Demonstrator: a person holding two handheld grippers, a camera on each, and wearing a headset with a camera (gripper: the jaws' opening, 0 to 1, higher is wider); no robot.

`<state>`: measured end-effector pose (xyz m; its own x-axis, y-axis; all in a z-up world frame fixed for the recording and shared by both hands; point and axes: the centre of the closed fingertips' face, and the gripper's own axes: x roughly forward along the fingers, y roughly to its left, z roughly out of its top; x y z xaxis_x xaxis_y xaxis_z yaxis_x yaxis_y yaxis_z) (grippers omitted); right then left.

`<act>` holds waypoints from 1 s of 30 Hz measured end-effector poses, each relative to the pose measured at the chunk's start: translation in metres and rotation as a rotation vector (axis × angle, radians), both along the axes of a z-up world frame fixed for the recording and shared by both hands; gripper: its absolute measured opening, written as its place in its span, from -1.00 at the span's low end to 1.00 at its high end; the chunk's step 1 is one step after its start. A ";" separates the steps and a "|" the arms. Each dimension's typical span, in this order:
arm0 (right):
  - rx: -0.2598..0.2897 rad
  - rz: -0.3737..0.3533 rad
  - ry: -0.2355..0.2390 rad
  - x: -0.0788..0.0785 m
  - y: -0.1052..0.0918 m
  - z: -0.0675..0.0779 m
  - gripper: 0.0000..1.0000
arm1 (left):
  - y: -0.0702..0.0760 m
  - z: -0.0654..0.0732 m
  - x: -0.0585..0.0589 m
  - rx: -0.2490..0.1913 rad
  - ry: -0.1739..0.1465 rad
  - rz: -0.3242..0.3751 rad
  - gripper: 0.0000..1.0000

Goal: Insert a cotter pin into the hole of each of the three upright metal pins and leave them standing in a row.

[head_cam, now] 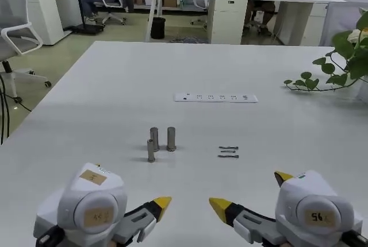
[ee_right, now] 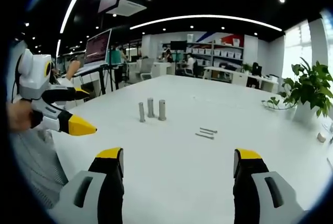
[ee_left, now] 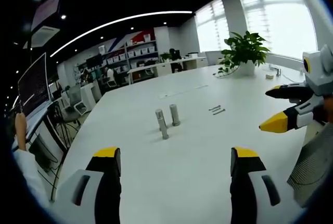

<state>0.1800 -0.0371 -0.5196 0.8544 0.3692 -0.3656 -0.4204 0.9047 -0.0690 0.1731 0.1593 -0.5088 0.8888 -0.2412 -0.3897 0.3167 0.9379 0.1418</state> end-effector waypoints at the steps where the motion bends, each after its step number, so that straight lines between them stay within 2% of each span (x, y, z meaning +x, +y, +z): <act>1: 0.008 -0.003 -0.005 0.000 0.000 0.001 0.73 | -0.001 0.000 0.000 0.000 0.000 -0.002 0.73; 7: 0.014 -0.001 -0.003 0.002 0.000 0.000 0.73 | -0.002 -0.001 0.000 -0.004 0.005 -0.008 0.75; 12: -0.007 0.025 -0.019 0.001 0.004 0.001 0.74 | -0.002 -0.002 0.000 -0.010 0.011 -0.004 0.77; 22: -0.008 0.027 -0.014 0.002 0.004 0.000 0.71 | -0.003 -0.003 0.000 -0.023 0.016 -0.002 0.83; 30: -0.027 0.030 -0.028 0.002 0.004 0.002 0.68 | -0.004 -0.003 0.000 -0.034 0.023 -0.006 0.86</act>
<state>0.1817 -0.0334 -0.5178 0.8534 0.3850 -0.3514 -0.4446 0.8895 -0.1053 0.1728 0.1549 -0.5123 0.8783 -0.2602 -0.4011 0.3254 0.9400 0.1027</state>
